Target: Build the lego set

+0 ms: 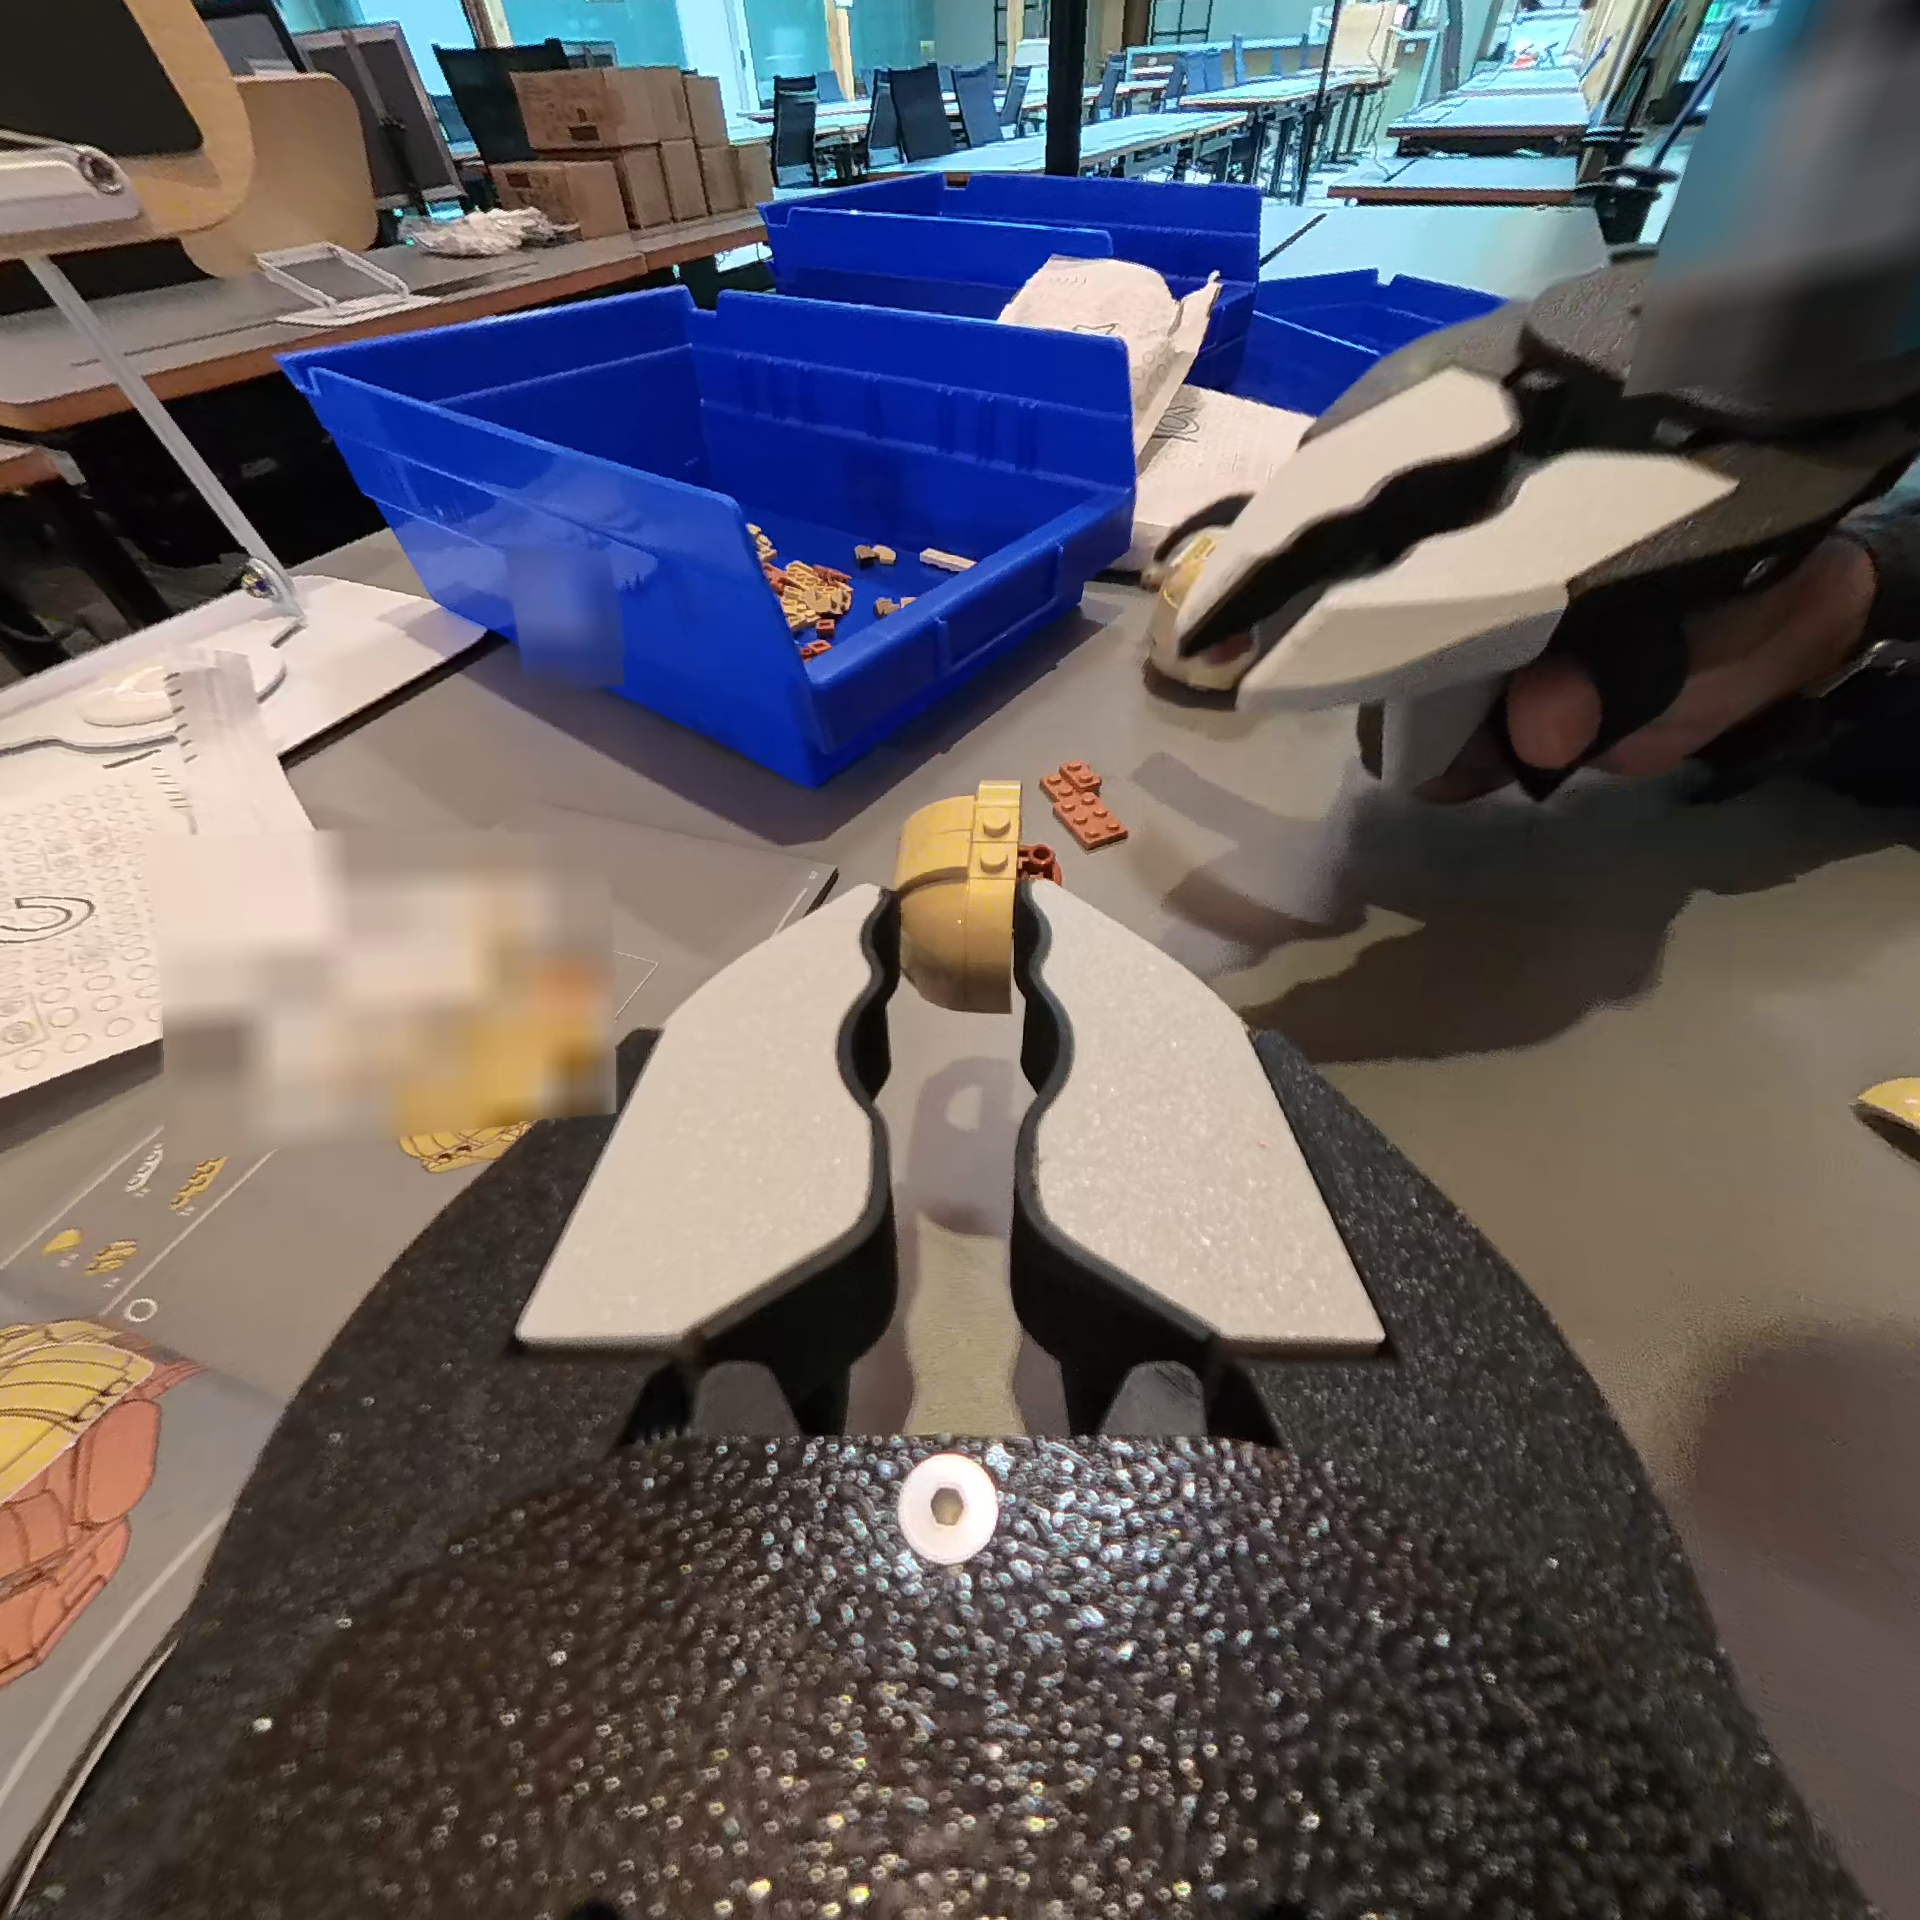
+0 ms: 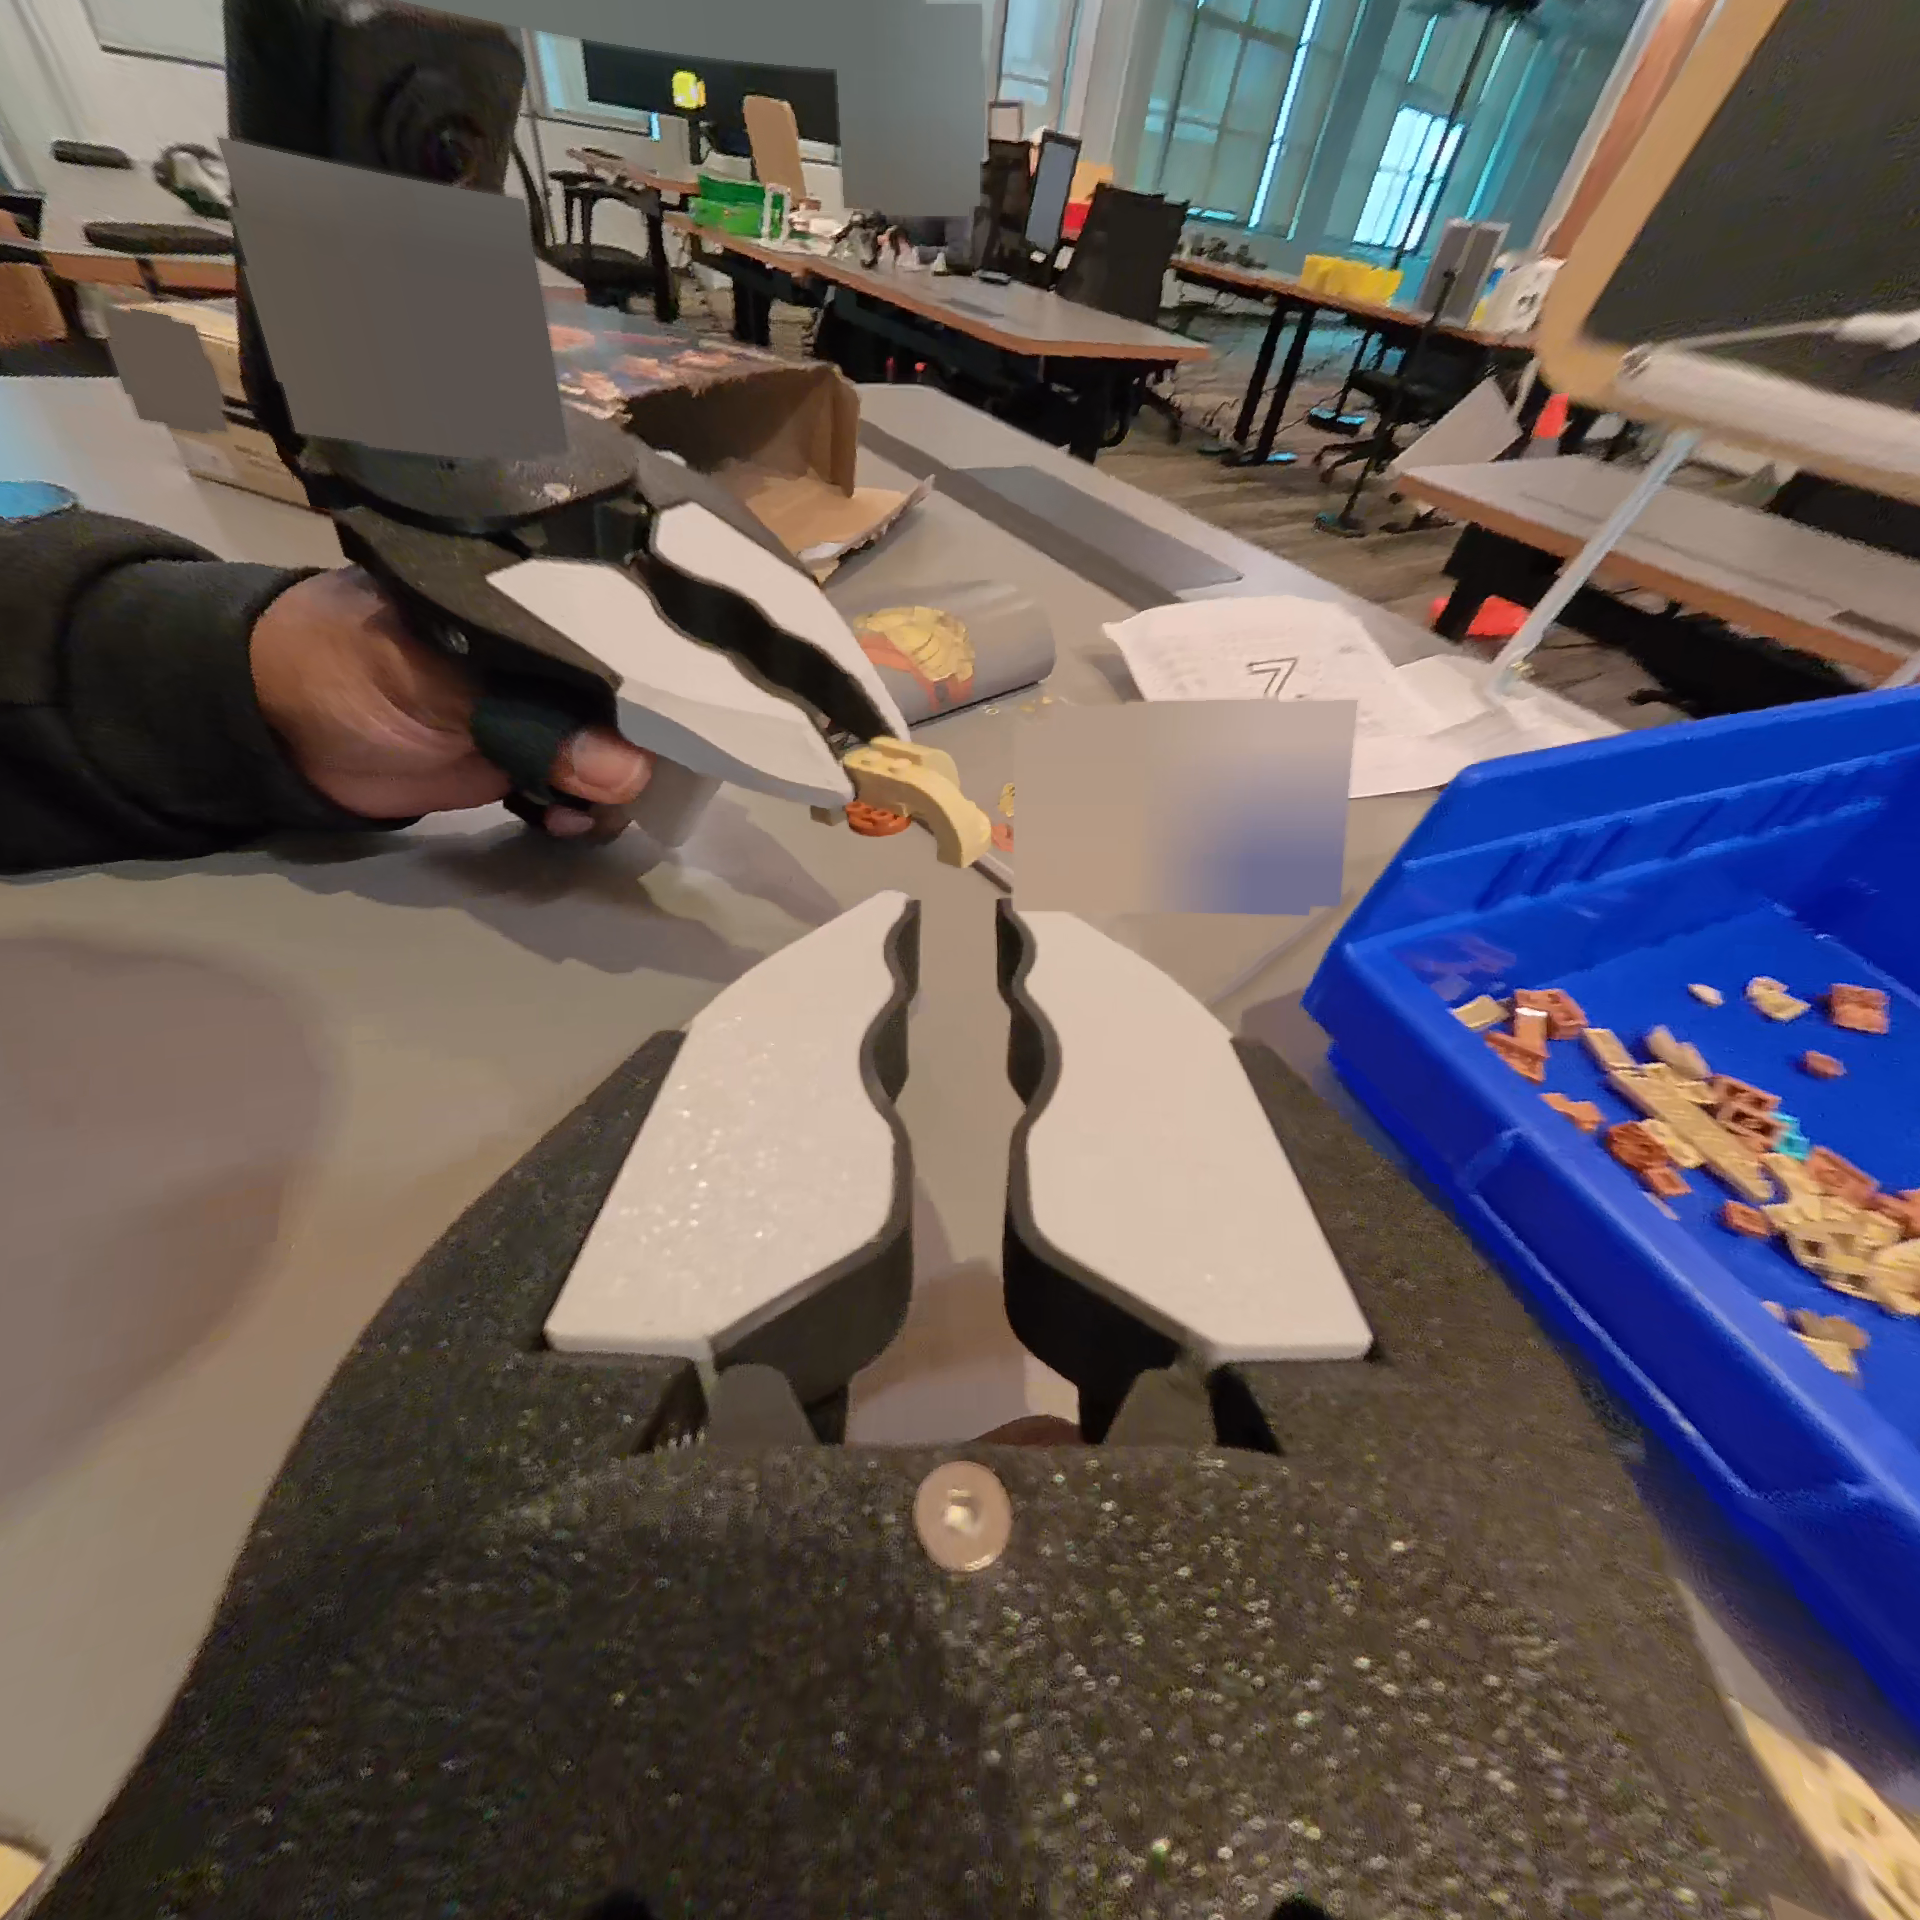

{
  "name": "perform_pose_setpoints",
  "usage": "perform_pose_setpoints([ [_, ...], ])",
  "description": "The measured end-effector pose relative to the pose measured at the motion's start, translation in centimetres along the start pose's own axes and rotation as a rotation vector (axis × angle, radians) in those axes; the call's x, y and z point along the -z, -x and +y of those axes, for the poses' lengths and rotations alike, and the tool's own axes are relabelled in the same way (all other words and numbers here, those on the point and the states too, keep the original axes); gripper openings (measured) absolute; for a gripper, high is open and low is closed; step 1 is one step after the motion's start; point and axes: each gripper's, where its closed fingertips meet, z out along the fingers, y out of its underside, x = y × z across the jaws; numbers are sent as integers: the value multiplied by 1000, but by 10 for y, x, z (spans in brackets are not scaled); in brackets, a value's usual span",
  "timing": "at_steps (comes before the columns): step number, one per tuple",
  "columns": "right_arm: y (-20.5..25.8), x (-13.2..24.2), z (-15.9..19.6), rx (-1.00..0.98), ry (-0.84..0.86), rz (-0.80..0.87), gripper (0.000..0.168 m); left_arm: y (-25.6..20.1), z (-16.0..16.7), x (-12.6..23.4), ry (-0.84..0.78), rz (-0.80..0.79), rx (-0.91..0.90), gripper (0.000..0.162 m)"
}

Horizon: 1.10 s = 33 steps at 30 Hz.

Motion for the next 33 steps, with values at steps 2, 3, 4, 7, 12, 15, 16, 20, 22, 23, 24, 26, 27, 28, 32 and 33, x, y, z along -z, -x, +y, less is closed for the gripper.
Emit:
perform_pose_setpoints([
  [2, -3, 10, -7, 26, -11, 43, 11, -2, -1, 1, -5, -1, -16, 20],
  [3, -4, 15, -8, 32, -14, 63, 10, -3, -1, 1, -7, 0, -23, 20],
  [4, -4, 20, -7, 27, -16, 81, 9, -3, -1, 1, -8, 0, -29, 20],
  [7, -2, 33, 2, -9, -5, 123, 7, -5, -2, 0, -13, -1, -37, 20],
  [12, 8, 52, 18, -5, 74, 156, 5, -7, -2, 0, -12, -1, -48, 20],
  [15, 17, 60, 27, 10, 127, 149, 5, -7, -2, 0, -10, 1, -52, 20],
  [16, 19, 63, 30, 17, 143, 148, 6, -8, -2, 0, -10, 1, -53, 20],
  [20, 27, 73, 40, 41, 190, 154, 7, -9, -1, 0, -6, 4, -57, 20],
  [22, 29, 77, 43, 37, 194, 162, 7, -9, -1, -1, -3, 6, -60, 20],
  [23, 30, 79, 44, 32, 196, 168, 7, -10, -1, -1, -3, 6, -61, 20],
  [24, 30, 80, 44, 29, 195, 172, 7, -10, -1, -1, -2, 7, -63, 20],
  [26, 30, 82, 44, 27, 189, 184, 5, -11, -1, -1, -1, 9, -65, 20],
  [27, 30, 82, 45, 28, 192, 193, 4, -11, -1, -1, -1, 9, -67, 20],
  [28, 29, 82, 46, 32, 198, 201, 3, -12, 0, -1, 0, 10, -68, 20],
  [32, 32, 83, 48, 65, 227, 204, 0, -12, 0, -2, 1, 11, -71, 20],
  [33, 32, 84, 48, 72, 234, 202, 0, -13, 0, -2, 1, 12, -71, 20],
])
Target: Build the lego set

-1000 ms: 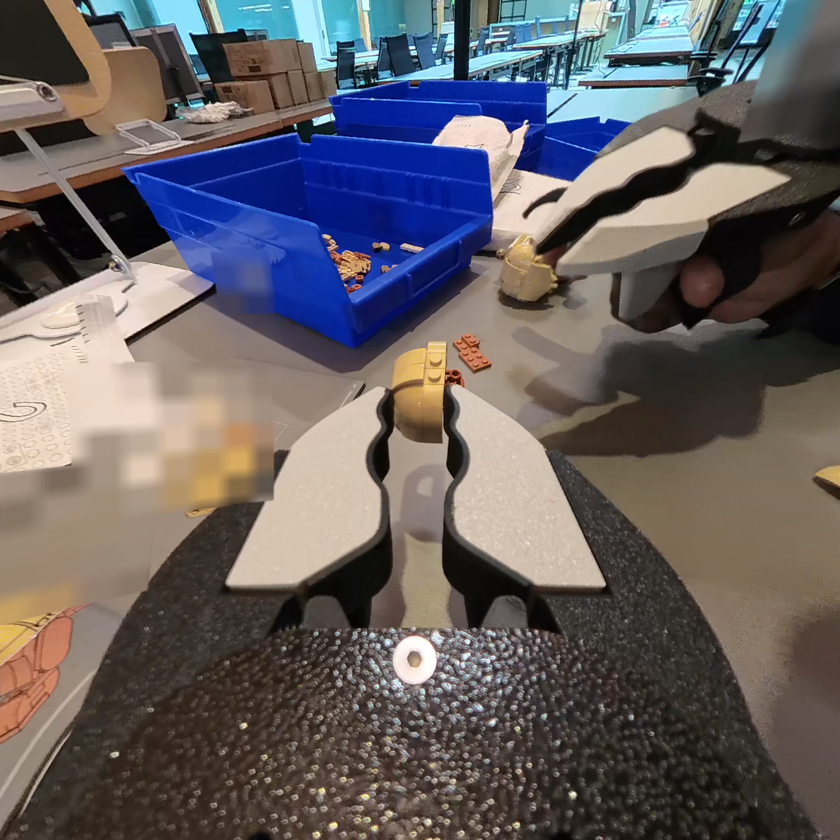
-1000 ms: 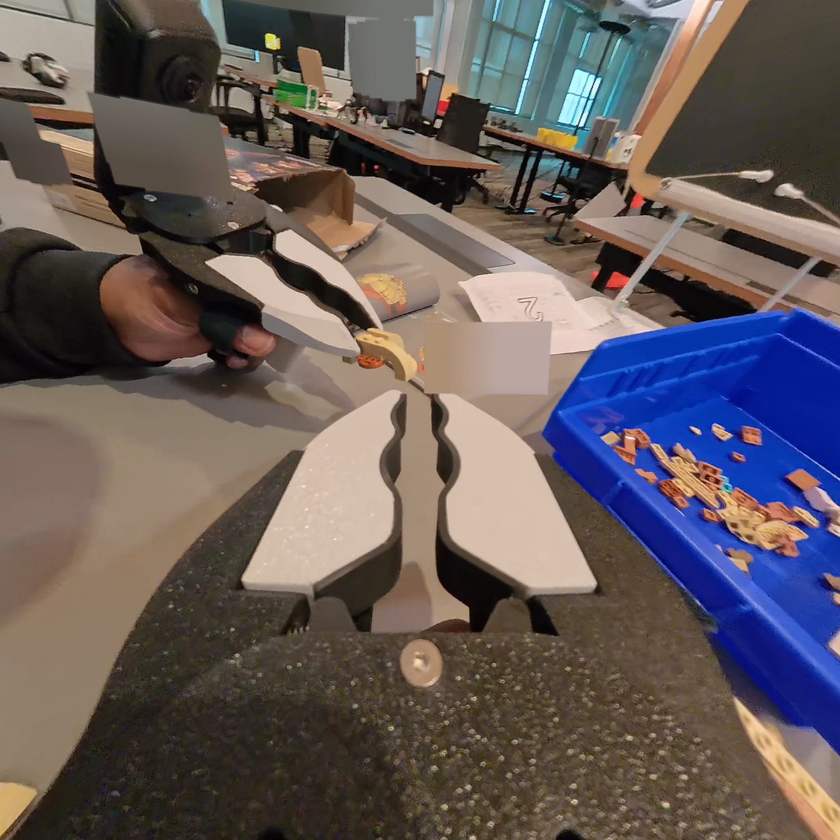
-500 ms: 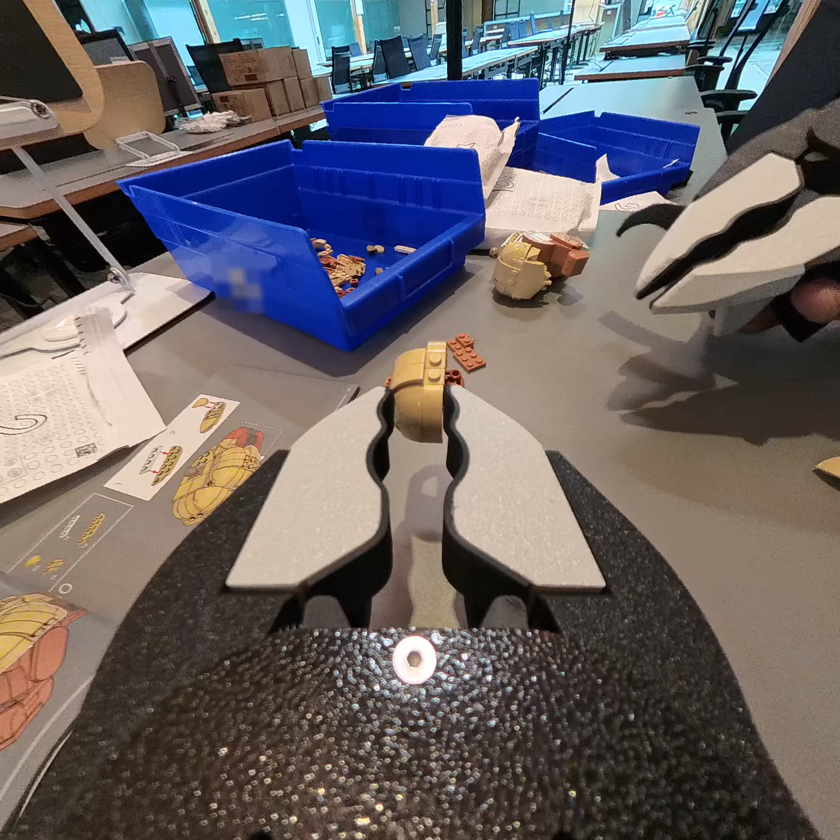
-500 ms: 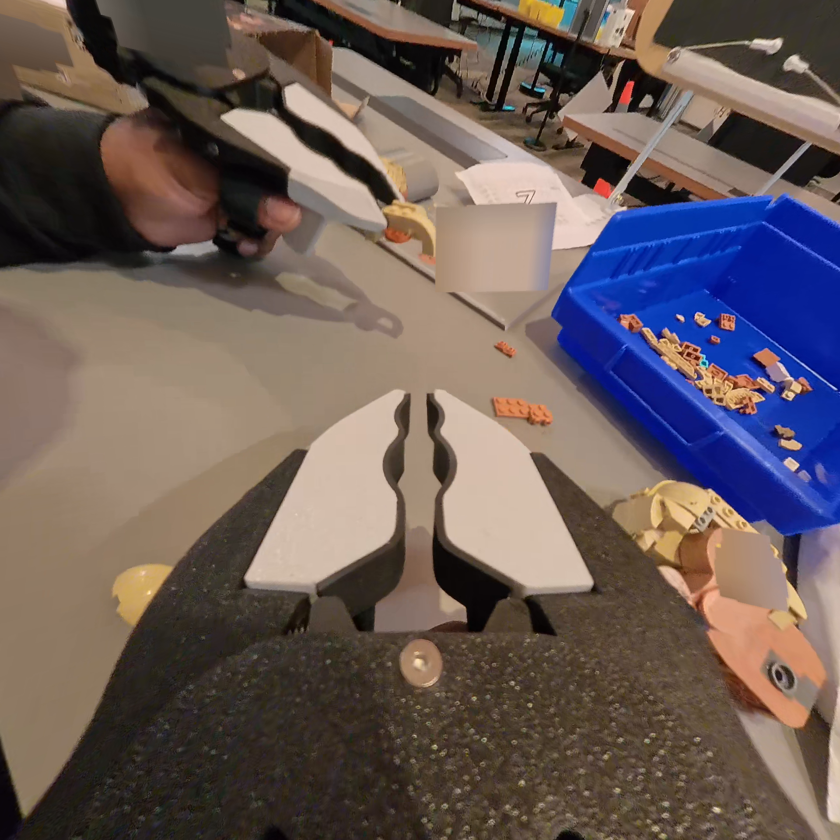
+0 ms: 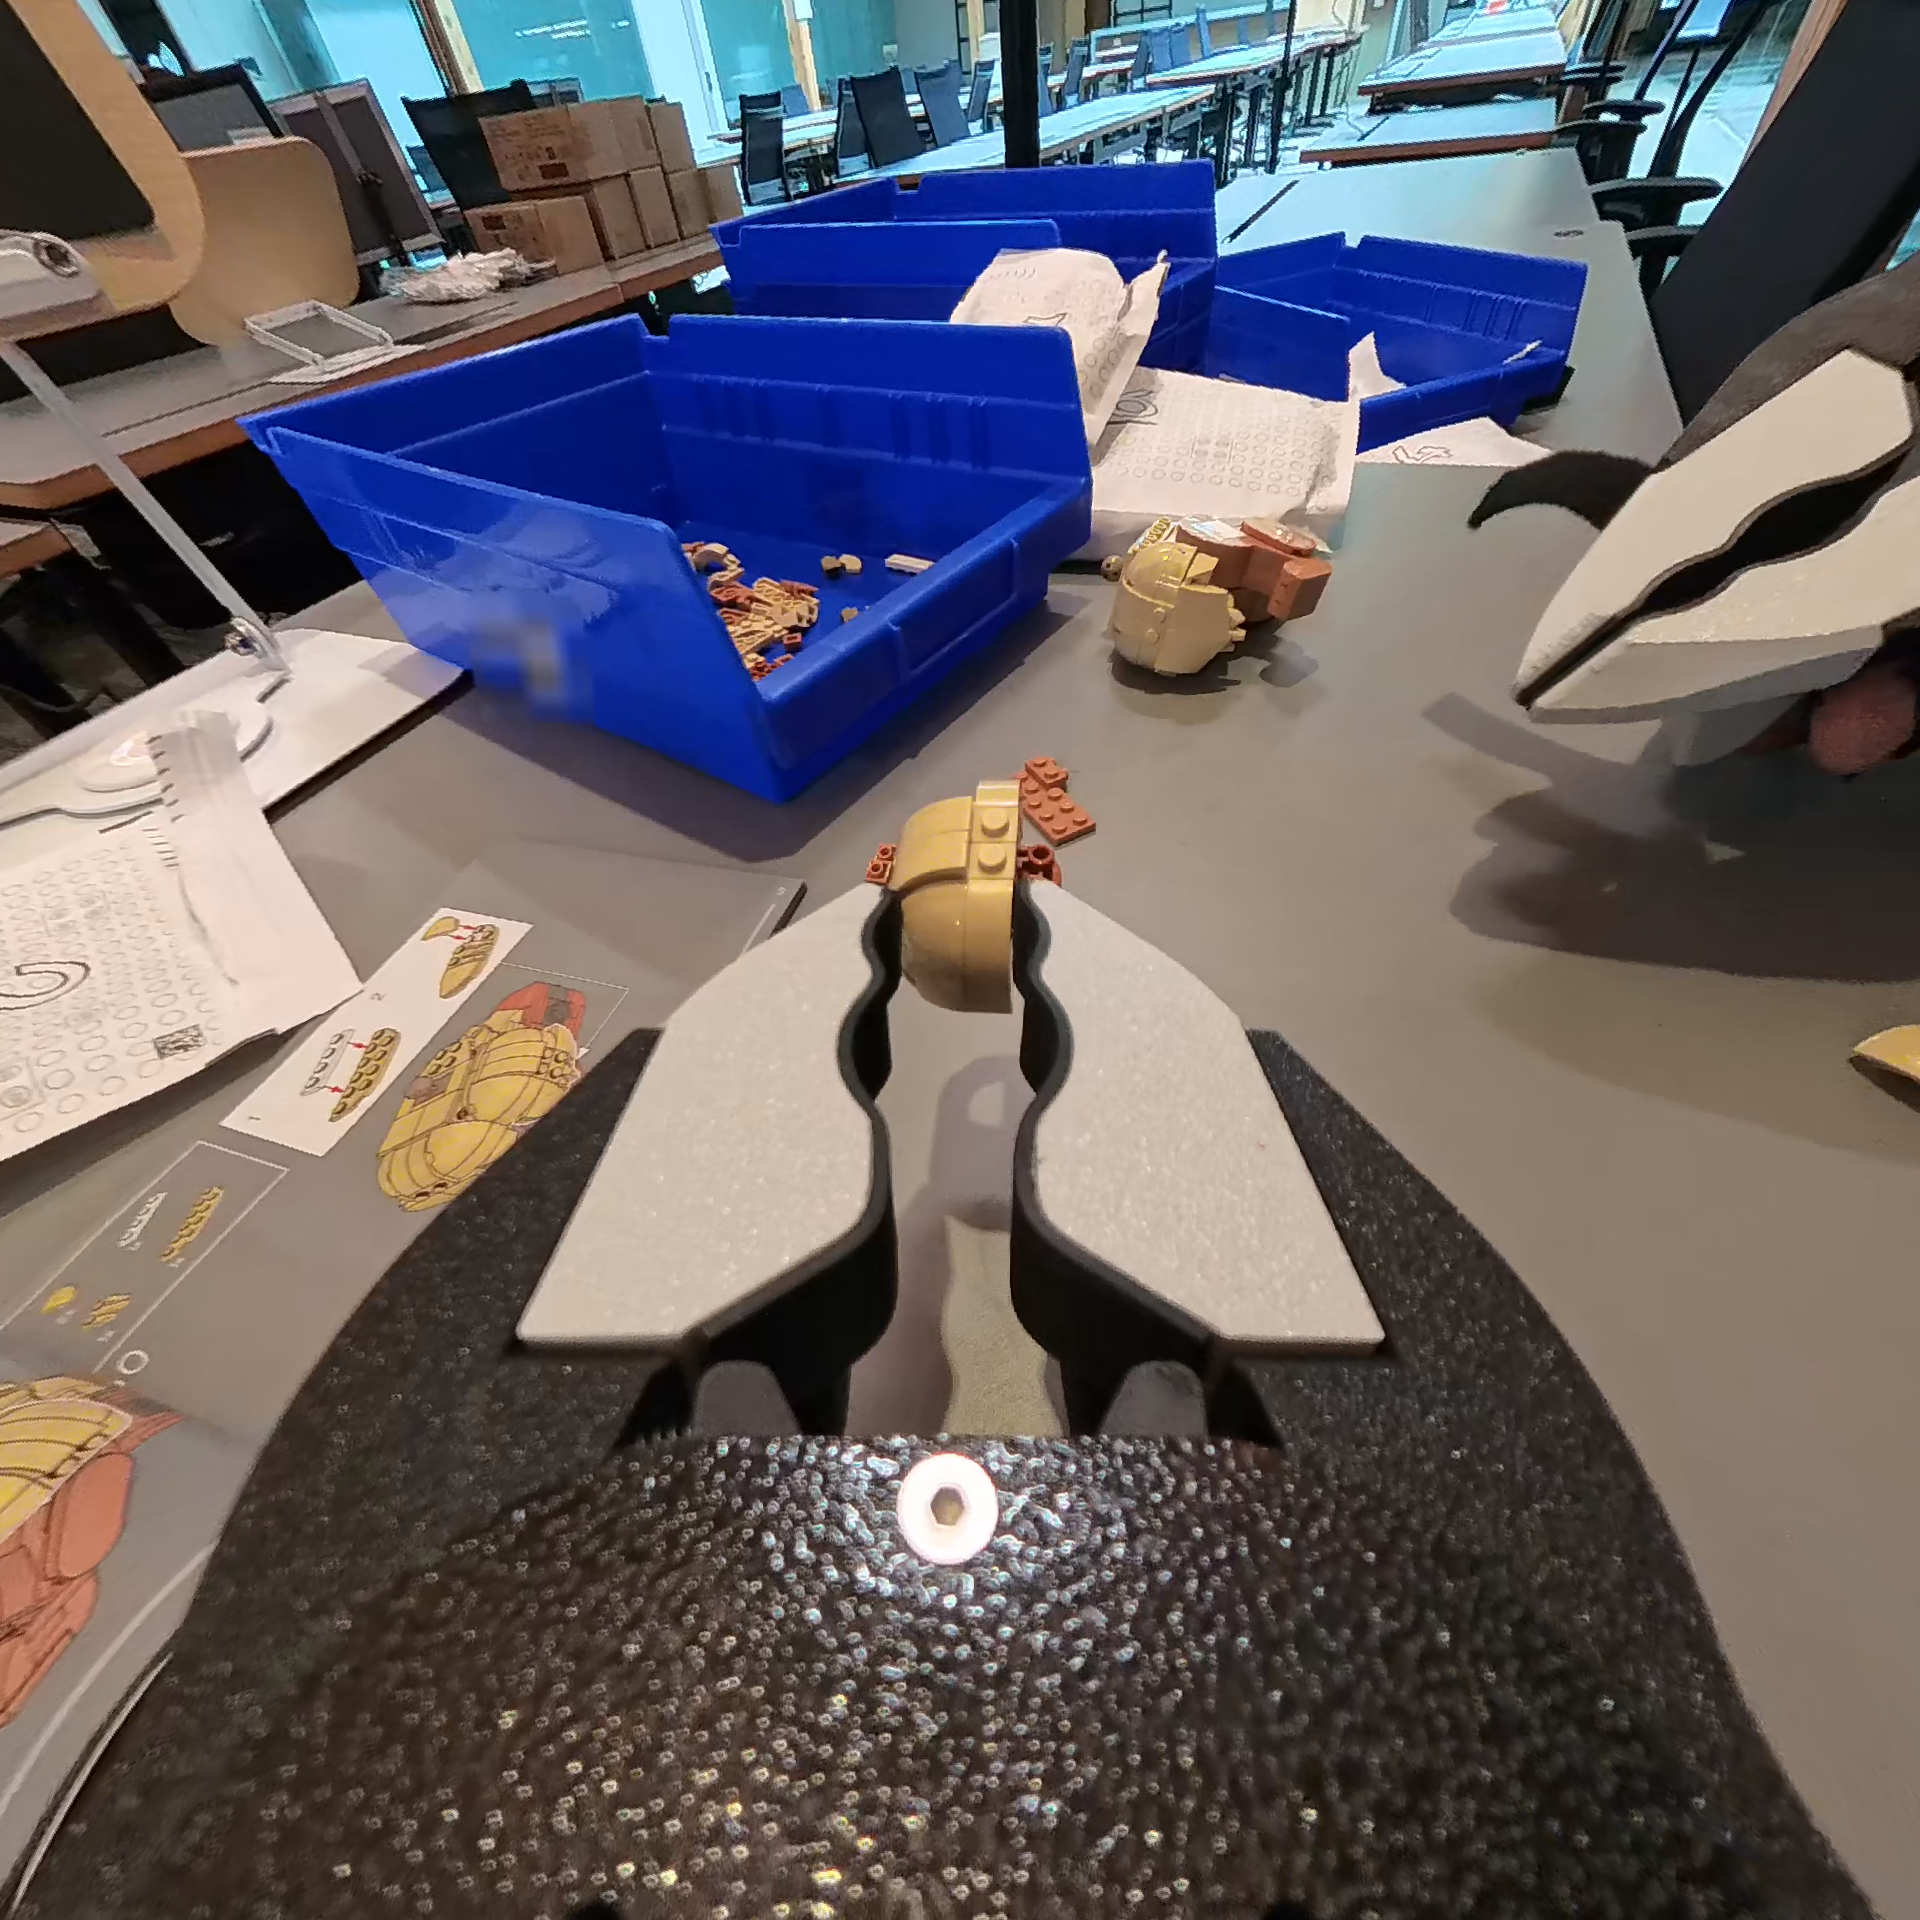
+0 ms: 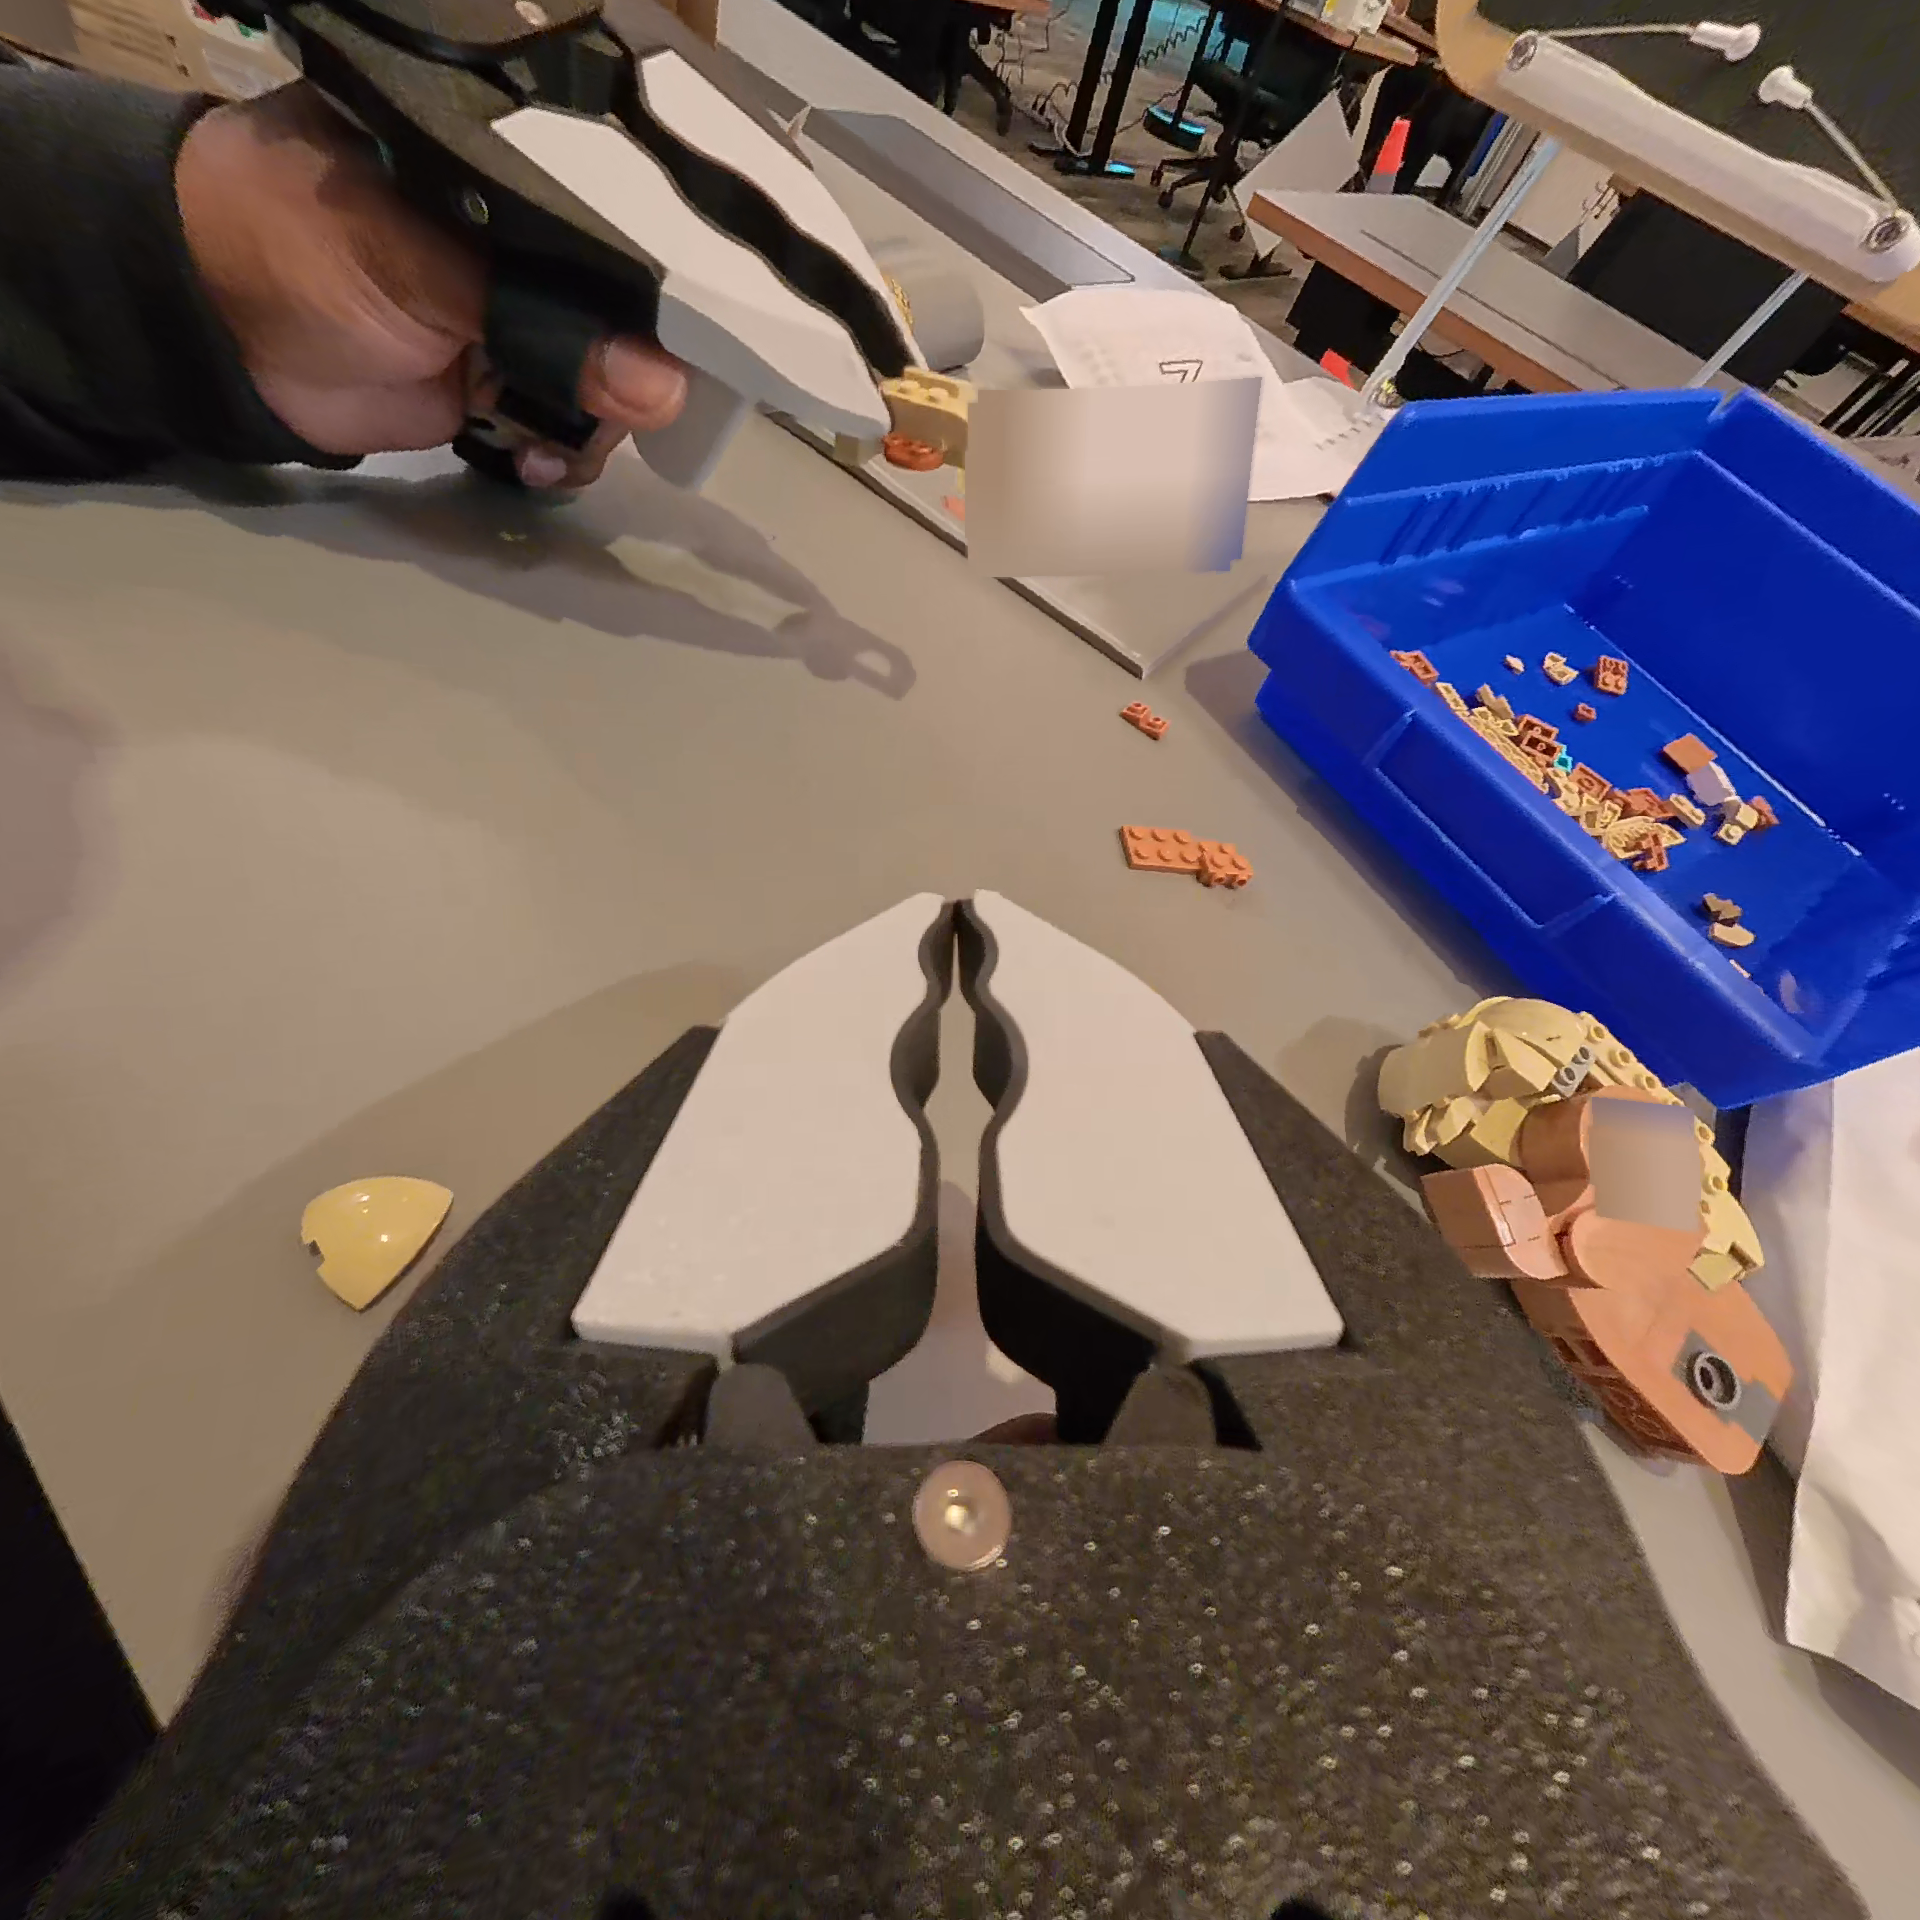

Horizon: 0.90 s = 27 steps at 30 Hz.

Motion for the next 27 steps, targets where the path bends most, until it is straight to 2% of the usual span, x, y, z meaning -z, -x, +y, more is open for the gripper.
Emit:
perform_pose_setpoints([
  [10, 18, 24, 12, 9, 48, -81, 0, -3, 1, -1, 10, 9, -15, 20],
  [20, 54, 39, 25, -31, 119, -193, 11, -18, 4, -4, 34, 62, -52, 20],
  [27, 64, 43, 24, -36, 109, -193, 13, -24, 6, -5, 51, 78, -80, 20],
])
